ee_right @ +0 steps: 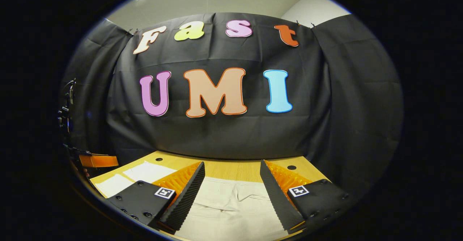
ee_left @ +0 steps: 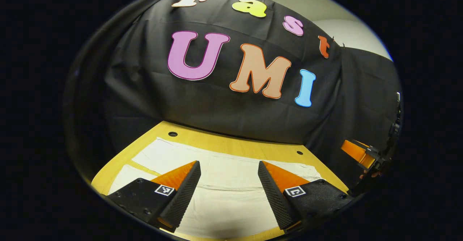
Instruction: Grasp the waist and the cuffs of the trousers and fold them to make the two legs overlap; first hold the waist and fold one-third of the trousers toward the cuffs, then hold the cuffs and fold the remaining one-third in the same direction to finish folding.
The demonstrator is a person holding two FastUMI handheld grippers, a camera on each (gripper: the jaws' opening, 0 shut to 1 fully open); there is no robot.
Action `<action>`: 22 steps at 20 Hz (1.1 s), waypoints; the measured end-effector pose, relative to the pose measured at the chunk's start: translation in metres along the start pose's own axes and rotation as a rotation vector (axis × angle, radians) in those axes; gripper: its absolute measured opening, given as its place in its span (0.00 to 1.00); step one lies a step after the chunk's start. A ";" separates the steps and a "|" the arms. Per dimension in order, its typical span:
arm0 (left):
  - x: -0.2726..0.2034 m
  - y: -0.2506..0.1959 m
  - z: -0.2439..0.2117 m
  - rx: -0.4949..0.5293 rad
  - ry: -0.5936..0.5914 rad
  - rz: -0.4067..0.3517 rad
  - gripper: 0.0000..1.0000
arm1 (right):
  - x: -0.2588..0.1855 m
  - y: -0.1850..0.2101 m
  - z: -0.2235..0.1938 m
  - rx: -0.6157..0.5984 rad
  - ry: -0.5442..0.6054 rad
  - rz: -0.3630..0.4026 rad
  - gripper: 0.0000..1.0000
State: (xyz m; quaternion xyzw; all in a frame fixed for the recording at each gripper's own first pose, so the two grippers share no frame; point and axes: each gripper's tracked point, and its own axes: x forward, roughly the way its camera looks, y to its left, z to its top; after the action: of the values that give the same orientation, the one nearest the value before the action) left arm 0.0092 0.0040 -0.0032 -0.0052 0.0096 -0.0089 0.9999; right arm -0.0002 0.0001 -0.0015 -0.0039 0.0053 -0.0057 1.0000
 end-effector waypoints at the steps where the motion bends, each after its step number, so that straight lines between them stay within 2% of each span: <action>1: 0.001 0.000 0.000 0.000 0.004 -0.003 0.94 | 0.000 0.000 0.001 -0.002 0.001 -0.002 0.98; 6: 0.007 0.002 -0.002 0.013 0.020 -0.020 0.95 | 0.000 -0.002 0.000 -0.006 0.003 -0.016 0.98; 10: 0.007 0.011 -0.014 0.071 0.070 -0.049 0.94 | 0.000 -0.004 -0.001 -0.013 0.007 -0.027 0.98; 18: -0.015 0.032 -0.068 0.236 0.321 -0.217 0.95 | -0.008 -0.006 -0.013 -0.041 0.061 -0.030 0.98; 20: -0.028 0.042 -0.090 0.292 0.410 -0.272 0.95 | -0.010 -0.006 -0.016 -0.042 0.076 -0.027 0.98; 21: -0.037 0.050 -0.106 0.328 0.464 -0.300 0.98 | -0.011 -0.006 -0.017 -0.038 0.083 -0.027 0.98; 22: -0.046 0.058 -0.123 0.366 0.538 -0.322 0.95 | -0.012 -0.006 -0.020 -0.035 0.090 -0.029 0.98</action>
State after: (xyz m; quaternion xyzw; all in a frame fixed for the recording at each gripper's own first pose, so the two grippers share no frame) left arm -0.0386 0.0616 -0.1258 0.1752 0.2698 -0.1686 0.9317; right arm -0.0121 -0.0059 -0.0211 -0.0211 0.0505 -0.0201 0.9983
